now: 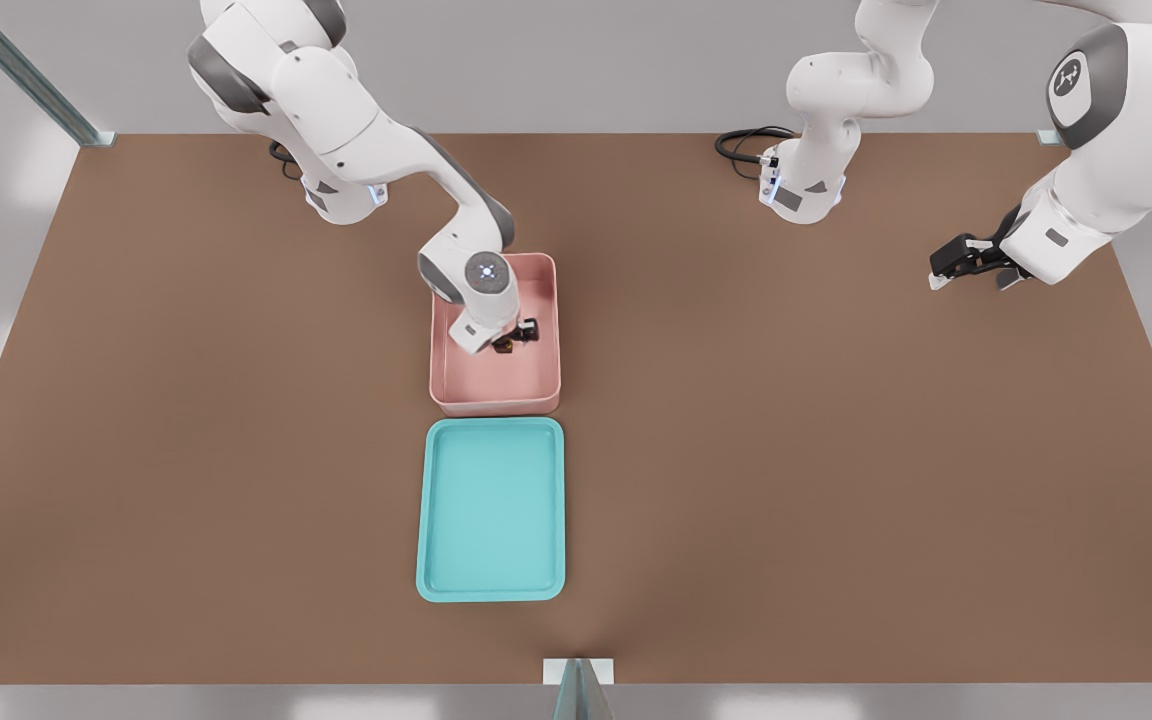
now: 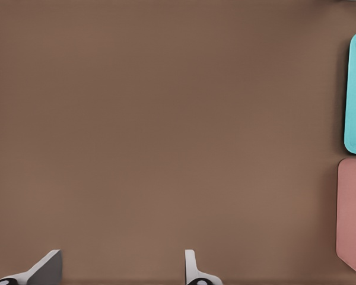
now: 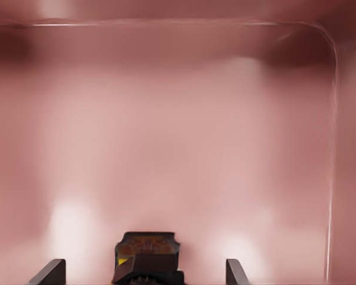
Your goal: The left arm remains still, and the right arm places the button from the box into the tray
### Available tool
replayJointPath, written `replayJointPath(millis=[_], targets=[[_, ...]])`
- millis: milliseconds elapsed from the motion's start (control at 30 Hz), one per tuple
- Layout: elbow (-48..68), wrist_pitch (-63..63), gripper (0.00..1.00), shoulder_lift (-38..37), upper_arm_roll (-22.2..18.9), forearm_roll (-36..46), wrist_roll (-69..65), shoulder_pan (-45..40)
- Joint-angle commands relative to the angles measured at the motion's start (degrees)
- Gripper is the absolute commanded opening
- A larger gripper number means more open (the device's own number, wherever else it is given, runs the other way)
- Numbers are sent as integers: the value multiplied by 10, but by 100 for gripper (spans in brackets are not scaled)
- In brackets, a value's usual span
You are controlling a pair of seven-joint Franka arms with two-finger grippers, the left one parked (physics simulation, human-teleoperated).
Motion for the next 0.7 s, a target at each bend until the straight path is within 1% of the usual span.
replayJointPath(millis=[0, 200, 233, 267, 300, 333, 400, 467, 500, 533, 567, 600, 633, 667], targets=[[-4, 21, 100, -1, 0, -7, 127, 0], [-4, 18, 99, 1, 0, -11, 123, 5], [-4, 16, 84, 1, 0, -12, 120, 4], [-4, 16, 82, 1, 0, -12, 119, 2], [-5, 16, 77, 2, 0, -12, 118, 1], [-5, 16, 69, 4, 0, -15, 117, 1], [-5, 16, 64, 7, 0, -19, 117, 1], [-7, 16, 54, 8, 0, -19, 117, 3], [-7, 15, 44, 8, 0, -19, 117, 4], [-8, 15, 37, 8, 0, -19, 117, 4], [-8, 8, 34, 7, 1, -19, 115, 3], [-6, 5, 34, -1, 5, -19, 107, -1], [-4, -3, 34, -10, 13, -19, 92, -17], [6, -33, 34, -14, 86, -19, 64, -106]])
